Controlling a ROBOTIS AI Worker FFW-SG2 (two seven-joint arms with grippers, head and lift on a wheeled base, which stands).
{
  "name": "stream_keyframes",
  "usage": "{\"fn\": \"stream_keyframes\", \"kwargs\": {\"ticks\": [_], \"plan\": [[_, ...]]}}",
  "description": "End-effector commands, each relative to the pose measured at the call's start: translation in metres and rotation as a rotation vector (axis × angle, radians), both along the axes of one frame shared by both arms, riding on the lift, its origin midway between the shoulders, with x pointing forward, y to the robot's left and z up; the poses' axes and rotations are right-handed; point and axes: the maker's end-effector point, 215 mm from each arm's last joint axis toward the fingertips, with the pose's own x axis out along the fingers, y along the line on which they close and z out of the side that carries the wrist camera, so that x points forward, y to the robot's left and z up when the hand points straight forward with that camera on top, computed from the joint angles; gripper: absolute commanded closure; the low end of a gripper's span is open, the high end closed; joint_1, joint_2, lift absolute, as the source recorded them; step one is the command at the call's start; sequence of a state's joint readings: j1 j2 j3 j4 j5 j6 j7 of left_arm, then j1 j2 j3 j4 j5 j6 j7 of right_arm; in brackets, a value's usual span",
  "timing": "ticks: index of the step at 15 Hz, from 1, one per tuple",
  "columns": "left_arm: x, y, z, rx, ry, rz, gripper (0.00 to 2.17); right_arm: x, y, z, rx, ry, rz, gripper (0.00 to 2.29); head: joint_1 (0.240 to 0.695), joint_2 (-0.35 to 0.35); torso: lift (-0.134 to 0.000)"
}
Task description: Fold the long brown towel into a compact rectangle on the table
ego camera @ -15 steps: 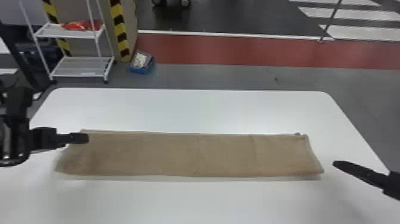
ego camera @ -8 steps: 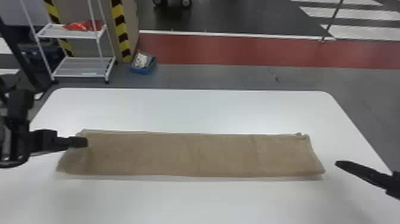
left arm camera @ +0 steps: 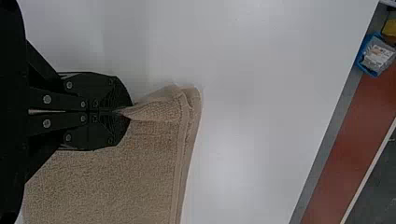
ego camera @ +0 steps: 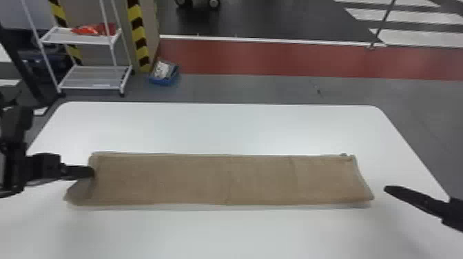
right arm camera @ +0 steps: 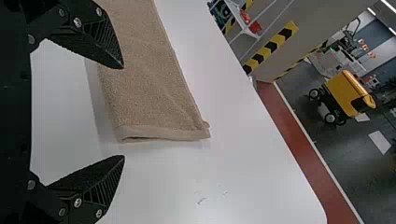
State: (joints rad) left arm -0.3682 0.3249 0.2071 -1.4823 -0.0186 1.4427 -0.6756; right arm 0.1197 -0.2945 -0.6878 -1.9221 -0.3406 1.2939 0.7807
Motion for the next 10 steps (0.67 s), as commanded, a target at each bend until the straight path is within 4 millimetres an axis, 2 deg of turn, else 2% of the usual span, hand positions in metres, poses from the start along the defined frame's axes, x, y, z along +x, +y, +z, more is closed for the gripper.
{"fn": "stream_keyframes", "kwargs": {"ticks": [1,4,7,10], "plan": [[-0.002,0.002,0.003,-0.001,-0.008,-0.002,1.89,0.000,0.001,0.000,0.002,0.000,0.000,0.23,0.695,-0.076,-0.123],[-0.015,0.015,0.025,-0.049,-0.044,0.000,1.89,0.000,-0.001,0.000,0.002,-0.002,-0.006,0.23,0.695,-0.074,-0.123],[-0.042,0.034,0.050,-0.092,-0.073,0.015,1.89,0.000,-0.001,0.000,0.004,-0.002,-0.005,0.23,0.695,-0.063,-0.123],[-0.046,0.051,0.087,-0.086,-0.136,0.013,1.89,0.000,0.003,0.000,0.006,-0.002,0.001,0.23,0.695,-0.043,-0.123]]}}
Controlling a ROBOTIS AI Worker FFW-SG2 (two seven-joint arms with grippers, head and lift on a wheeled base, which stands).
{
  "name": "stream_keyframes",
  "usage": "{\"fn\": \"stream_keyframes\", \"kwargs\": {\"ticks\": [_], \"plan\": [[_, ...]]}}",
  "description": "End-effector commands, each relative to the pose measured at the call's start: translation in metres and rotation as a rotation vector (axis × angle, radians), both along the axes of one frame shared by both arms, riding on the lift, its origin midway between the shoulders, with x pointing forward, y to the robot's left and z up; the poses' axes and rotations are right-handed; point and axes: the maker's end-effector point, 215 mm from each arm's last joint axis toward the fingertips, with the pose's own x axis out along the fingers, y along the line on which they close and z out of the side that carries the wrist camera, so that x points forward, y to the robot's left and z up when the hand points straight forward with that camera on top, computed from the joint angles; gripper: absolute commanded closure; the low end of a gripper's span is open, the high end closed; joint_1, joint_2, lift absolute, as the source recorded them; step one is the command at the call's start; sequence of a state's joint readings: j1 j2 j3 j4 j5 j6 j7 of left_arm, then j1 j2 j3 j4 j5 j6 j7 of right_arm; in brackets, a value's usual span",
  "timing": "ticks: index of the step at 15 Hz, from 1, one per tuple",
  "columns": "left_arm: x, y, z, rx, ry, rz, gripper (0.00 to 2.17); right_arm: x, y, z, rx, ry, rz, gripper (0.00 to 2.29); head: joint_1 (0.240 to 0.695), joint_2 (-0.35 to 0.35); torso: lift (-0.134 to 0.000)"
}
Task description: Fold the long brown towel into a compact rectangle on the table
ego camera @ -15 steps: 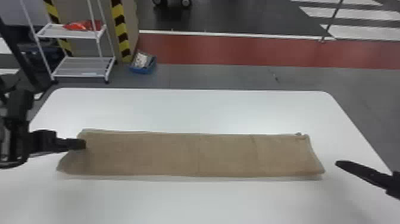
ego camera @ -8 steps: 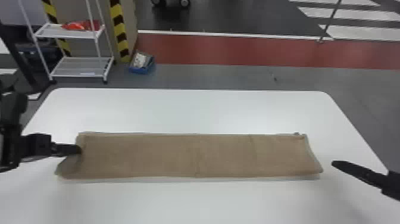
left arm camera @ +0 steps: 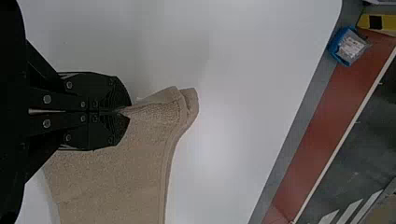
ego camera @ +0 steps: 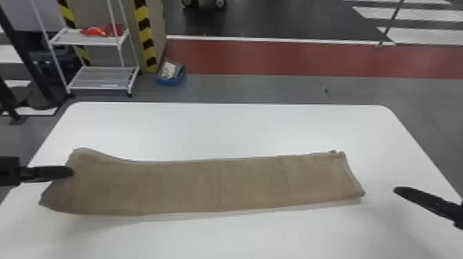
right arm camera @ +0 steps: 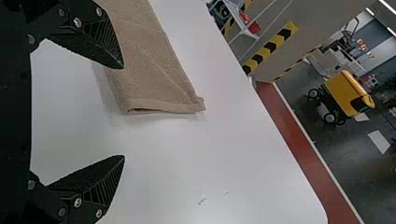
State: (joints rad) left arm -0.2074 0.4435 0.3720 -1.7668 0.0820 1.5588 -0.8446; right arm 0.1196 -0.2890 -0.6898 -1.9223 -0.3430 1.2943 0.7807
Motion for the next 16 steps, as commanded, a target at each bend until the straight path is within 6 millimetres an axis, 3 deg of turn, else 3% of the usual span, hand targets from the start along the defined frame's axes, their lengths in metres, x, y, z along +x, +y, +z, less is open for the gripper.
{"fn": "stream_keyframes", "kwargs": {"ticks": [1,3,4,6,9,12,16], "plan": [[0.001,0.009,0.030,0.009,-0.059,-0.006,1.89,-0.001,0.001,-0.001,0.001,0.003,0.001,0.23,0.695,-0.028,-0.123],[0.005,-0.009,0.054,0.015,-0.123,-0.053,1.89,-0.003,0.001,0.000,0.002,0.004,0.001,0.23,0.695,-0.017,-0.123],[0.007,-0.029,0.064,0.018,-0.156,-0.089,1.89,-0.004,0.003,0.000,0.005,0.009,0.001,0.23,0.695,-0.018,-0.123],[0.014,-0.078,0.078,0.044,-0.216,-0.163,1.89,-0.005,0.005,0.003,0.005,0.010,0.002,0.23,0.695,-0.047,-0.123],[0.026,-0.169,0.092,0.061,-0.283,-0.281,1.89,-0.009,0.005,0.002,0.008,0.018,0.000,0.23,0.695,-0.111,-0.123],[0.032,-0.241,0.095,0.005,-0.305,-0.341,1.89,-0.010,0.004,0.003,0.005,0.017,-0.003,0.23,0.695,-0.221,-0.123],[0.027,-0.303,0.086,0.028,-0.297,-0.405,1.89,-0.010,-0.003,0.006,-0.003,0.013,-0.014,0.23,0.695,-0.327,-0.123]]}}
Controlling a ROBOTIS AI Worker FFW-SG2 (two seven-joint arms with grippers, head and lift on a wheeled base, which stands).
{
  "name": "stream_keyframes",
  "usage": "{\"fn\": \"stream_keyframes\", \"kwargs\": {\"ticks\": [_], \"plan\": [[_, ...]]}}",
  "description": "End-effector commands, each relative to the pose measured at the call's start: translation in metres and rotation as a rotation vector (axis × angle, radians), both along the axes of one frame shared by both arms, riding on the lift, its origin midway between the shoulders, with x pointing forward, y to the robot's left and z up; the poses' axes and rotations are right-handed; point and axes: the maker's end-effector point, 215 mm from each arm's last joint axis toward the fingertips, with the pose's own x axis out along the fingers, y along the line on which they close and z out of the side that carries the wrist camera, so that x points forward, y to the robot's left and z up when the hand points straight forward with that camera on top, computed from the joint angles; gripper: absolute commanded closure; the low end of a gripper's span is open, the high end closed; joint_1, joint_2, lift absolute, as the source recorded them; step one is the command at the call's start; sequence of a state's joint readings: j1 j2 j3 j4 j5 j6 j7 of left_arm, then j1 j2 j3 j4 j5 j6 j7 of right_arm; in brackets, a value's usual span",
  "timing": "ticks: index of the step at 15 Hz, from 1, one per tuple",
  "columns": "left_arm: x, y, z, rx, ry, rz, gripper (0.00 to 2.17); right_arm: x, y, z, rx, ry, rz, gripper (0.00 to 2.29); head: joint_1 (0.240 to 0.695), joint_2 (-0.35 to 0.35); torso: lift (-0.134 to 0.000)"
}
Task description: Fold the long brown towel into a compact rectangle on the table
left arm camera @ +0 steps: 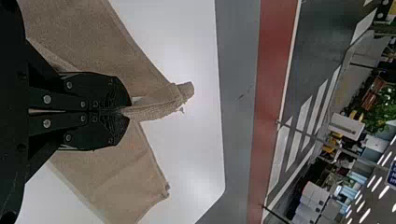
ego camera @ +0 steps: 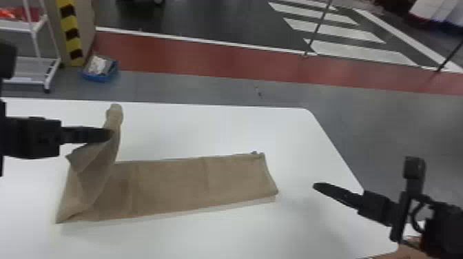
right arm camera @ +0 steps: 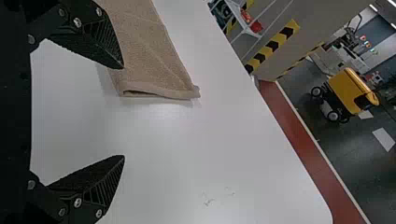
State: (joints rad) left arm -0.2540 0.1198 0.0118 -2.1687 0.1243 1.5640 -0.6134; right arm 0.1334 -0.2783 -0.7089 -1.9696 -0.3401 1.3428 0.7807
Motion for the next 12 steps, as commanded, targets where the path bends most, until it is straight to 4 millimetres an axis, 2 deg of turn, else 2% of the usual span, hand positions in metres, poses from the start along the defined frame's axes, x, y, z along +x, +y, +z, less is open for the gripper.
{"fn": "stream_keyframes", "kwargs": {"ticks": [1,4,7,8,9,10,11,12], "plan": [[-0.007,-0.039,-0.006,0.014,0.009,-0.042,1.89,0.000,-0.004,0.001,-0.003,-0.004,-0.007,0.23,0.695,-0.344,-0.123],[-0.008,-0.083,-0.005,0.027,0.005,-0.075,1.89,0.000,-0.005,0.001,-0.003,-0.007,-0.008,0.23,0.695,-0.350,-0.123],[-0.015,-0.101,-0.028,0.098,0.034,-0.107,1.88,0.000,-0.006,0.000,-0.002,-0.007,-0.012,0.23,0.695,-0.350,-0.123],[-0.018,-0.106,-0.033,0.109,0.042,-0.120,1.77,0.001,-0.007,0.000,-0.003,-0.008,-0.014,0.23,0.695,-0.350,-0.123],[-0.021,-0.111,-0.036,0.119,0.043,-0.129,1.28,0.001,-0.009,0.000,-0.006,-0.012,-0.014,0.23,0.695,-0.350,-0.123],[-0.026,-0.117,-0.042,0.132,0.048,-0.140,0.37,0.003,-0.010,0.001,-0.007,-0.015,-0.015,0.23,0.695,-0.350,-0.123],[-0.032,-0.122,-0.047,0.137,0.057,-0.152,0.00,0.004,-0.010,0.001,-0.005,-0.017,-0.016,0.23,0.695,-0.350,-0.123],[-0.036,-0.125,-0.051,0.138,0.064,-0.158,0.00,0.006,-0.008,0.002,-0.003,-0.020,-0.013,0.23,0.695,-0.350,-0.123]]}}
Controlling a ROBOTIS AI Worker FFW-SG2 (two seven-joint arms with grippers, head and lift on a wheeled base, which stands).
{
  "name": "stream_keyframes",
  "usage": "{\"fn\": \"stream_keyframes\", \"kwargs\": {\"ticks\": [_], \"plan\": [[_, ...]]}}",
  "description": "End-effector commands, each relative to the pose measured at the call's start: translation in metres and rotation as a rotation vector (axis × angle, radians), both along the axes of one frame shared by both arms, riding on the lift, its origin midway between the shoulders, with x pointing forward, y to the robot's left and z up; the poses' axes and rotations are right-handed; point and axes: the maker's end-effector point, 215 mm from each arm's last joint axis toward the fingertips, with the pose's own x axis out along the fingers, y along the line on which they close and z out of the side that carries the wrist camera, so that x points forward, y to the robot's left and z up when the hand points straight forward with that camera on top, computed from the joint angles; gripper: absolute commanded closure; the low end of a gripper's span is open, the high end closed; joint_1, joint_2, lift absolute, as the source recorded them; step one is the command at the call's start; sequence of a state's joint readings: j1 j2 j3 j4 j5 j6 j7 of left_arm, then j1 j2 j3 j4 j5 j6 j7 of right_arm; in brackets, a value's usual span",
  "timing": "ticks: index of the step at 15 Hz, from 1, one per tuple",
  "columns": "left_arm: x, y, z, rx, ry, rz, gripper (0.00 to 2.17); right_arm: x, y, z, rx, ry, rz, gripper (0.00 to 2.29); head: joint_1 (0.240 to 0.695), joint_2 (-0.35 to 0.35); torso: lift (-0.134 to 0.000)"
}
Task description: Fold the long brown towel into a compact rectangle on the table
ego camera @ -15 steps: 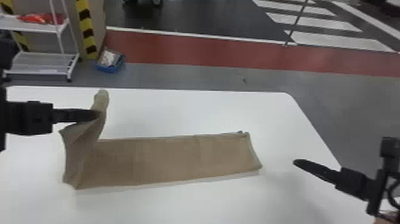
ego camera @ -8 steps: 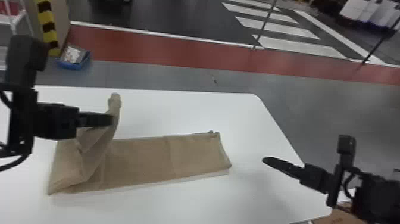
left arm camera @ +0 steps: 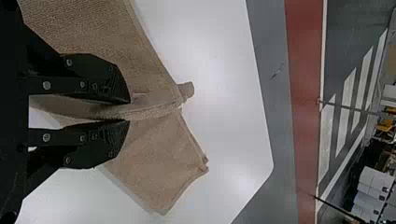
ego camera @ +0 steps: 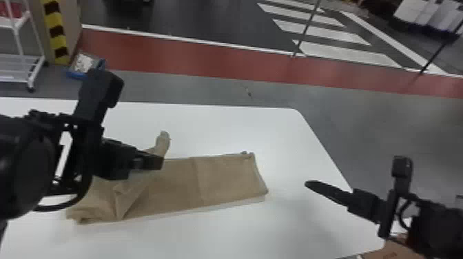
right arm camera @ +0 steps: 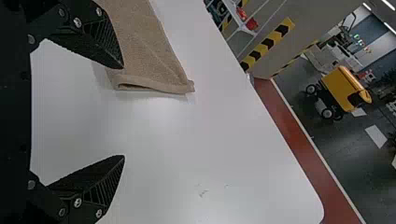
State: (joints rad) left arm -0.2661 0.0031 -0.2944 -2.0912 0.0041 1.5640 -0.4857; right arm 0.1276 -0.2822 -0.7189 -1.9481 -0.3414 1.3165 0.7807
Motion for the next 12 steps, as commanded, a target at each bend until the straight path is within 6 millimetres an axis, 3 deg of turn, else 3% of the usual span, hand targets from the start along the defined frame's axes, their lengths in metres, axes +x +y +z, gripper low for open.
{"fn": "stream_keyframes", "kwargs": {"ticks": [1,8,11,12], "plan": [[-0.014,-0.014,-0.010,-0.001,0.026,-0.029,0.00,0.003,0.002,0.002,0.002,-0.005,0.005,0.23,0.695,-0.350,-0.123],[-0.023,-0.014,-0.009,-0.030,0.033,-0.028,0.04,0.005,0.014,0.001,0.017,-0.009,0.024,0.23,0.695,-0.350,-0.123],[-0.026,0.016,-0.005,-0.113,0.050,0.046,0.04,0.011,0.040,0.003,0.041,-0.017,0.058,0.23,0.695,-0.350,-0.123],[-0.026,0.033,-0.005,-0.139,0.056,0.085,0.04,0.020,0.059,0.007,0.048,-0.029,0.089,0.23,0.695,-0.350,-0.123]]}}
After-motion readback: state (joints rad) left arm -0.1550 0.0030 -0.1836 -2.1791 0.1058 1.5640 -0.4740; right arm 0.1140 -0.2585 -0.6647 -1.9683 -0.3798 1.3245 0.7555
